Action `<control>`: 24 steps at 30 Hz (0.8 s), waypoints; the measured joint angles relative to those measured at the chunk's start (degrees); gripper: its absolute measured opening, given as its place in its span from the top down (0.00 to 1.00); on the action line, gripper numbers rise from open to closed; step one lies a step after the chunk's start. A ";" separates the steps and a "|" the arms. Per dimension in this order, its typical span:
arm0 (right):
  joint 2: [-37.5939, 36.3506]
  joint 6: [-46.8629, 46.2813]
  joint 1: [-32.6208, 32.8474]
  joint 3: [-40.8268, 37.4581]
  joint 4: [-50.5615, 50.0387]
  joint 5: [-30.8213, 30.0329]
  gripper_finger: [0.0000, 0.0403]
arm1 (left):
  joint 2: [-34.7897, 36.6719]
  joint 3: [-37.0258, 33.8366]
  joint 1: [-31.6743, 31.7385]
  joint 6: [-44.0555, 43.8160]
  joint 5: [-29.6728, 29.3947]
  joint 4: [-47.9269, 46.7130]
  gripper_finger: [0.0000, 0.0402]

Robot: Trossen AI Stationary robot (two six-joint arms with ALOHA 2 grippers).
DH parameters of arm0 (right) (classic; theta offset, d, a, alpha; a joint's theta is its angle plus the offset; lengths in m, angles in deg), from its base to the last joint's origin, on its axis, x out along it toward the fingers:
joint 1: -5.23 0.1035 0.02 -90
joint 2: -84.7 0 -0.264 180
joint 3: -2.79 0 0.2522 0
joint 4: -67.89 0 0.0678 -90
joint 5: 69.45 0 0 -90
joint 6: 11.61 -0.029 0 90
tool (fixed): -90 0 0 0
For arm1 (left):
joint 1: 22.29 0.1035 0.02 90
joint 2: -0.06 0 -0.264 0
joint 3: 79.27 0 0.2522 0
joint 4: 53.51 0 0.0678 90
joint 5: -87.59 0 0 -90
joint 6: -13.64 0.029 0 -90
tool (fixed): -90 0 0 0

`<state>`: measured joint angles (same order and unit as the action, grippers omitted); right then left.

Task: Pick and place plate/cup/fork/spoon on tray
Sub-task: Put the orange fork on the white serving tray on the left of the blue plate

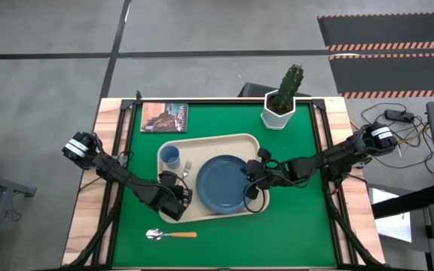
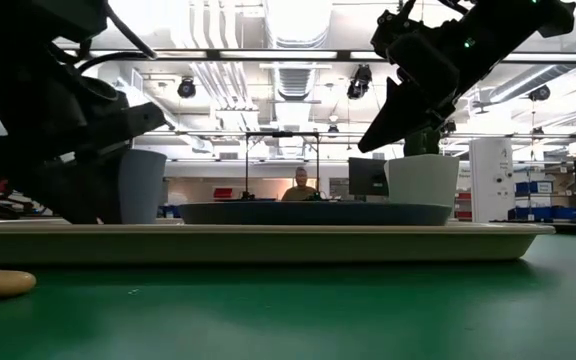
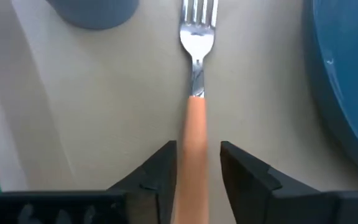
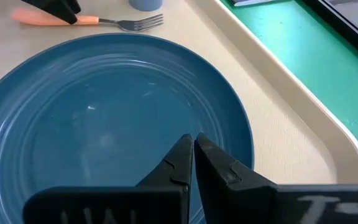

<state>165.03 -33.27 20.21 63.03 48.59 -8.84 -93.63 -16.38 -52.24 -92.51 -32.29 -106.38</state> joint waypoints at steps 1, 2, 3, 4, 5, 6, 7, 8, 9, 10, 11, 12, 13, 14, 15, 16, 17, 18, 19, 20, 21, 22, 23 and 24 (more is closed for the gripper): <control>0.00 -0.15 0.00 0.00 0.00 0.00 0.98 | 0.00 0.00 0.00 0.02 -0.36 0.06 0.73; 0.00 -0.32 0.00 0.00 -0.04 0.00 0.98 | 0.00 0.00 0.00 0.27 -0.53 0.17 0.72; 0.00 -0.38 0.00 0.00 -0.14 0.02 0.98 | 0.00 0.00 0.00 1.18 -0.51 0.11 0.71; 0.00 -0.49 0.00 0.00 -0.23 0.19 0.98 | 0.00 0.00 0.00 2.95 -0.28 0.09 0.71; 0.00 -0.96 0.00 0.00 -0.37 0.99 0.98 | 0.03 0.01 0.00 5.18 0.50 0.09 0.71; 0.00 -1.28 0.00 0.00 -0.59 1.94 0.98 | 0.27 0.04 0.00 7.74 1.69 -0.09 0.71; 0.00 -1.36 0.00 0.00 -0.74 2.82 0.98 | 0.79 0.04 0.00 10.71 3.03 -0.44 0.71; 0.00 -1.37 0.01 0.00 -0.91 3.49 0.98 | 1.51 0.05 0.00 14.03 4.64 -0.51 0.71; 0.00 -1.37 0.02 0.00 -1.10 4.12 0.98 | 2.41 0.13 0.00 17.34 6.47 -0.43 0.71; 0.00 -1.37 0.02 0.00 -1.30 4.42 0.98 | 3.43 0.15 0.00 20.50 8.05 -0.36 0.71; 0.00 -1.37 0.03 0.00 -1.58 4.45 0.98 | 4.21 0.15 0.00 23.82 9.11 -0.37 0.71; 0.00 -1.35 0.02 0.00 -1.70 4.46 0.98 | 4.94 0.15 -0.04 27.33 9.87 -0.37 0.71; 0.00 -1.35 0.02 0.00 -1.73 4.44 0.98 | 5.59 0.15 -0.31 31.20 10.14 -0.42 0.71; 0.00 -1.26 0.00 0.00 -1.79 4.44 0.98 | 6.25 0.15 -0.66 35.40 10.23 -0.42 0.71; 0.00 -1.13 0.00 0.00 -1.78 4.42 0.98 | 6.82 0.15 -1.01 39.08 10.30 -0.42 0.71; 0.00 -1.09 0.00 0.00 -1.84 4.44 0.98 | 7.26 0.15 -1.33 42.29 10.35 -0.42 0.71; 0.00 -1.12 0.00 0.00 -1.93 4.50 0.98 | 7.61 0.15 -1.62 45.49 10.46 -0.42 0.71; 0.00 -1.29 0.00 0.00 -2.06 4.90 0.98 | 7.80 0.15 -1.89 48.58 10.55 -0.44 0.71; -0.02 -1.39 0.00 0.00 -2.30 5.70 0.98 | 8.04 0.15 -2.12 51.34 10.77 -0.74 0.71; -0.02 -1.83 0.00 0.00 -2.61 6.64 0.98 | 8.25 0.13 -2.44 53.47 10.79 -1.47 0.71; -0.02 -2.62 0.00 0.00 -2.89 7.57 0.98 | 8.37 0.13 -2.59 55.35 10.77 -2.42 0.71; -0.02 -3.36 0.02 0.00 -3.05 8.50 0.98 | 8.39 0.13 -2.74 56.92 10.63 -3.52 0.71; 0.00 -4.46 0.02 0.00 -3.18 9.43 0.98 | 8.39 -0.04 -2.86 58.03 10.23 -4.49 0.72; 0.00 -5.21 0.02 0.00 -3.23 10.38 0.98 | 8.38 -0.43 -2.89 58.80 9.73 -5.05 0.73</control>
<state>165.03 -38.48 20.24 63.03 45.36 1.54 -85.25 -16.81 -55.13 -33.71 -22.57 -111.43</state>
